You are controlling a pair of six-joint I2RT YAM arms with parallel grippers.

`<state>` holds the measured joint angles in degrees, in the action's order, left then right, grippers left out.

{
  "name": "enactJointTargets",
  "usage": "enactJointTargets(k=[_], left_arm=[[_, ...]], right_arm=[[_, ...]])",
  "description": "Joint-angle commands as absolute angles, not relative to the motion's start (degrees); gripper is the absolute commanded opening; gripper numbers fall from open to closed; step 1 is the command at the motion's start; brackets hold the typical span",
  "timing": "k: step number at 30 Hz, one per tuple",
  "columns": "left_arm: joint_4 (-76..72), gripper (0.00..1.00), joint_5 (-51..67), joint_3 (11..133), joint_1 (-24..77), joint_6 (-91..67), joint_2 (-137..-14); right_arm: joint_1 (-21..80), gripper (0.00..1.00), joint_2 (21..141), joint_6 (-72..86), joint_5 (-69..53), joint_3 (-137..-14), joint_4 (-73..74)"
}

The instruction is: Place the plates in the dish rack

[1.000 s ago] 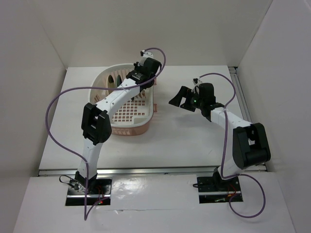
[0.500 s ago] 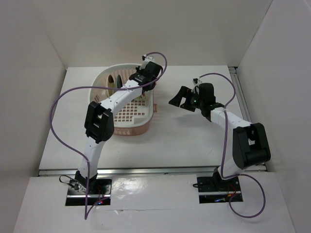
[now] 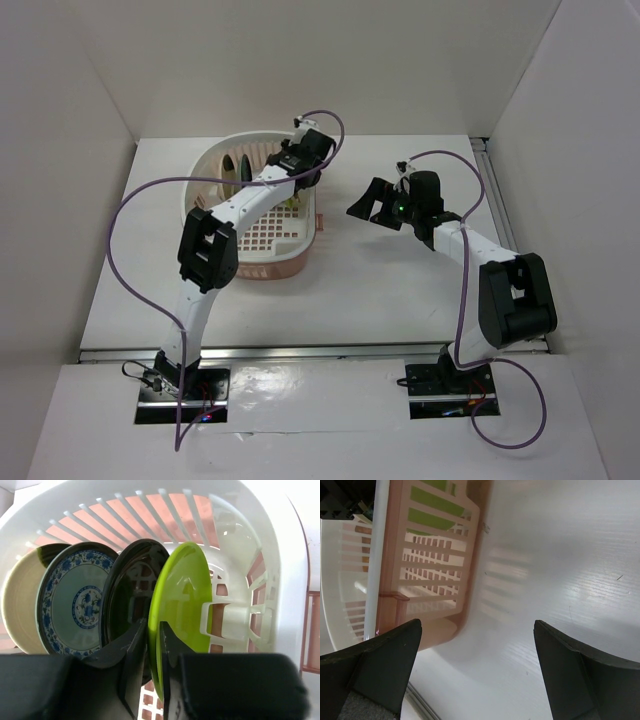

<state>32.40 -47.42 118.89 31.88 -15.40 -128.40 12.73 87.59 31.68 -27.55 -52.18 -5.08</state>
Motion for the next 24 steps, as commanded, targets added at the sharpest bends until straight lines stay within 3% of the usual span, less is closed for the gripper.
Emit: enactJointTargets(k=[1, 14, 15, 16, 21, 24], left_arm=[[32.1, 0.32, -48.3, 121.9, 31.4, -16.1, -128.5], [32.6, 0.50, -45.7, 125.1, 31.4, -14.4, -121.8], [32.6, 0.56, -44.9, 125.2, 31.4, -14.4, -121.0], [32.6, 0.71, -43.5, 125.2, 31.4, -14.4, -120.2], [32.6, 1.00, -39.1, 125.2, 31.4, -13.8, -114.3], [32.6, 1.00, -35.2, 123.1, 31.4, -13.8, -107.9]], right_arm=[[13.3, 1.00, 87.6, 31.6, -28.0, -54.5, -7.0], [13.3, 1.00, 88.2, 31.6, -29.1, -55.0, -7.6], [13.3, 1.00, 88.2, 31.6, -28.4, -55.5, -6.9], [13.3, 1.00, 88.2, 30.9, -27.9, -55.5, -5.7], [13.3, 1.00, 88.2, 28.4, -22.3, -60.5, 0.1], [13.3, 1.00, 88.2, 26.4, -18.0, -65.2, 4.6]])
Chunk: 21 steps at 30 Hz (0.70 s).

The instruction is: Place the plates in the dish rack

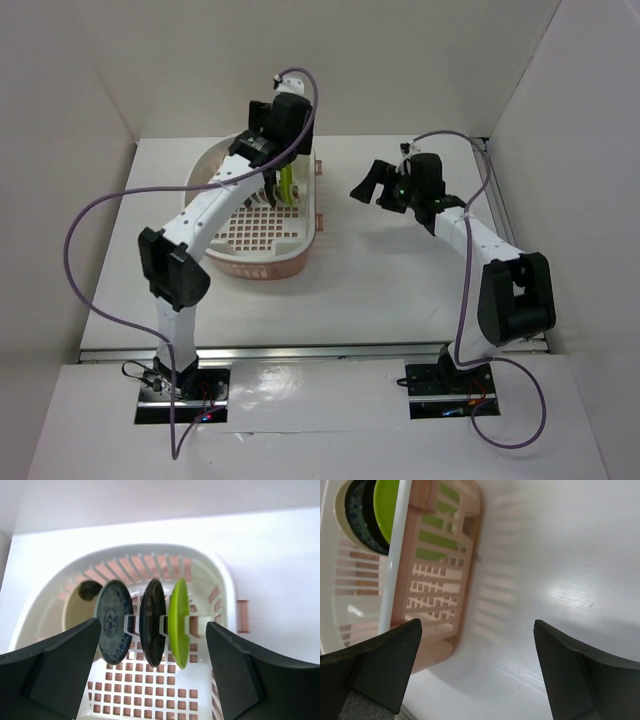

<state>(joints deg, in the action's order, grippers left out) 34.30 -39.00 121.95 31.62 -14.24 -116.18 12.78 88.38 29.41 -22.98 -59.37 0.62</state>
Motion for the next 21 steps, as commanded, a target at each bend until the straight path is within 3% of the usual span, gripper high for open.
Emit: enactJointTargets(k=[1, 12, 15, 21], left_arm=[[32.6, 1.00, -34.1, 121.5, 31.4, -13.3, -104.4], [35.1, 1.00, -33.1, 101.3, 27.4, -18.6, -78.5], [37.7, 1.00, -30.4, 99.1, 20.4, -20.4, -76.6], [40.0, 1.00, -35.5, 94.7, 16.5, -26.6, -67.1]], right_arm=[[13.3, 1.00, 88.2, 25.1, -15.8, -67.0, 7.9], [13.8, 1.00, 90.2, 13.1, 4.6, -107.1, 36.1], [13.8, 1.00, 88.1, 12.0, 9.5, -110.7, 38.8], [13.8, 1.00, 80.8, 12.0, 17.9, -110.7, 40.3]])
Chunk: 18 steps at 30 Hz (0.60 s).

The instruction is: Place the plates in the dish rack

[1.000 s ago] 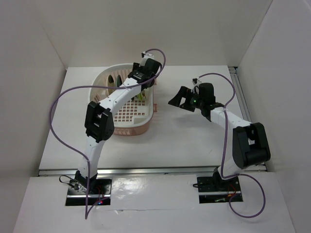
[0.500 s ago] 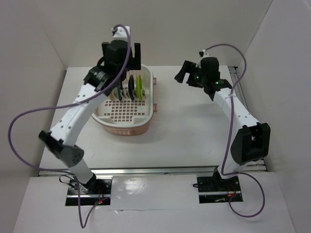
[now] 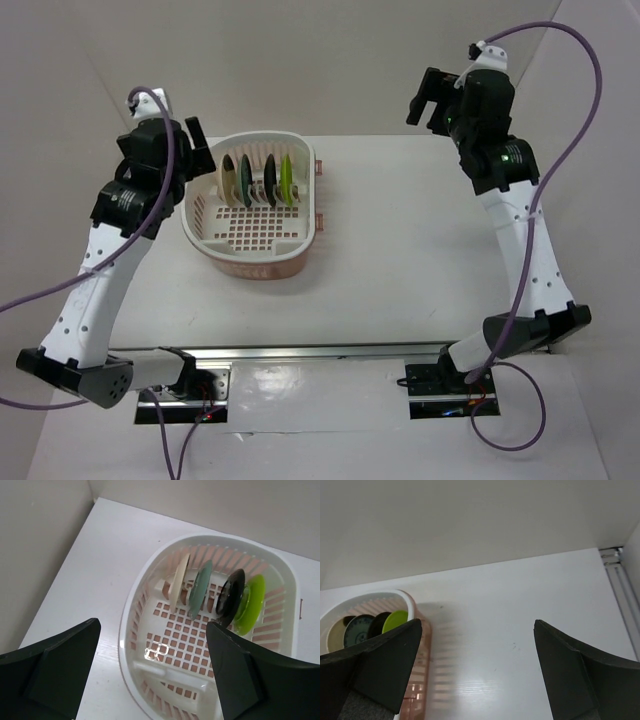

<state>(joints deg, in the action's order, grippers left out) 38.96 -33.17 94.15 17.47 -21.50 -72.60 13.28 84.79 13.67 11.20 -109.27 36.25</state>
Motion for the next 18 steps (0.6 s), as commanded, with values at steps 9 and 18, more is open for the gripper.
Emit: enactJointTargets(k=[9, 18], left_arm=[[44.1, 1.00, -40.0, 96.7, 16.5, -27.4, -63.8], [44.1, 1.00, -44.0, 96.7, 16.5, -27.9, -60.7]], right_arm=[[13.8, 1.00, 74.7, 12.2, 20.0, -109.7, 40.3], [13.8, 1.00, 73.5, 12.2, 20.0, -109.2, 39.8]])
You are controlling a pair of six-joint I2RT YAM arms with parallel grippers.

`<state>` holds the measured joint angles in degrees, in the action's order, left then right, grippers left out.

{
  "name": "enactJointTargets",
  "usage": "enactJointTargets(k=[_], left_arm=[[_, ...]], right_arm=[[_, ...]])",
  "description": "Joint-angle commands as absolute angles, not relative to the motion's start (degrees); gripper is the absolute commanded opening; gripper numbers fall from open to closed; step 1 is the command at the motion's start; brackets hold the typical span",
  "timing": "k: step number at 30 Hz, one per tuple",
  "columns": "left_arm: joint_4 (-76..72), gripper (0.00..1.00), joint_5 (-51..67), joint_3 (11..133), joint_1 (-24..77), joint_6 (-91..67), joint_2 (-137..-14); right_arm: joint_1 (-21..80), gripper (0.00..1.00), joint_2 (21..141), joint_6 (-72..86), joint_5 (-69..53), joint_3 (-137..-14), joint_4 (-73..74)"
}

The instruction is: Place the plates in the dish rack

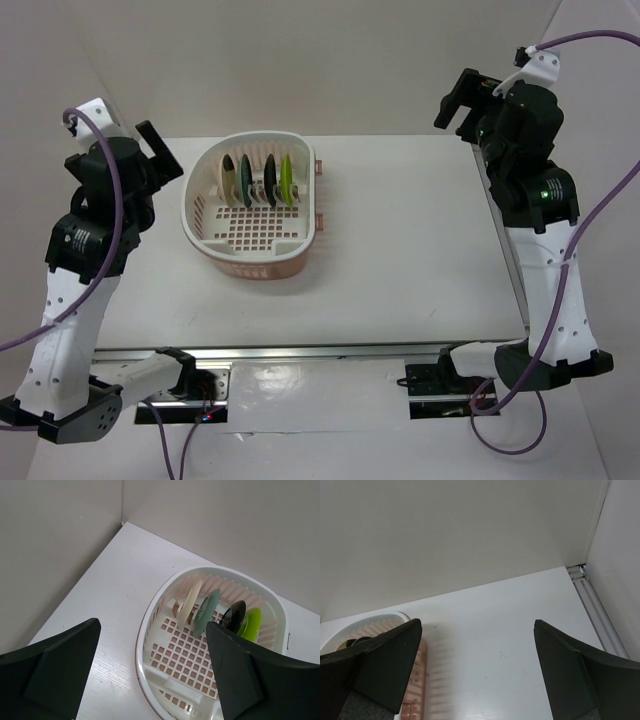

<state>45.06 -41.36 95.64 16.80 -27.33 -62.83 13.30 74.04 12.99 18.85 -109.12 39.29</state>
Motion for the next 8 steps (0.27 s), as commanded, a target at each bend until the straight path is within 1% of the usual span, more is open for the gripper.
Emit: enactJointTargets(k=[1, 8], left_arm=[[44.6, 1.00, -44.8, 96.7, 16.5, -27.9, -60.2], [44.6, 1.00, -45.4, 95.5, 16.5, -27.9, -59.0]], right_arm=[[13.8, 1.00, 73.5, 12.2, 20.0, -108.6, 39.8], [13.8, 1.00, 72.9, 12.8, 20.0, -108.5, 39.8]])
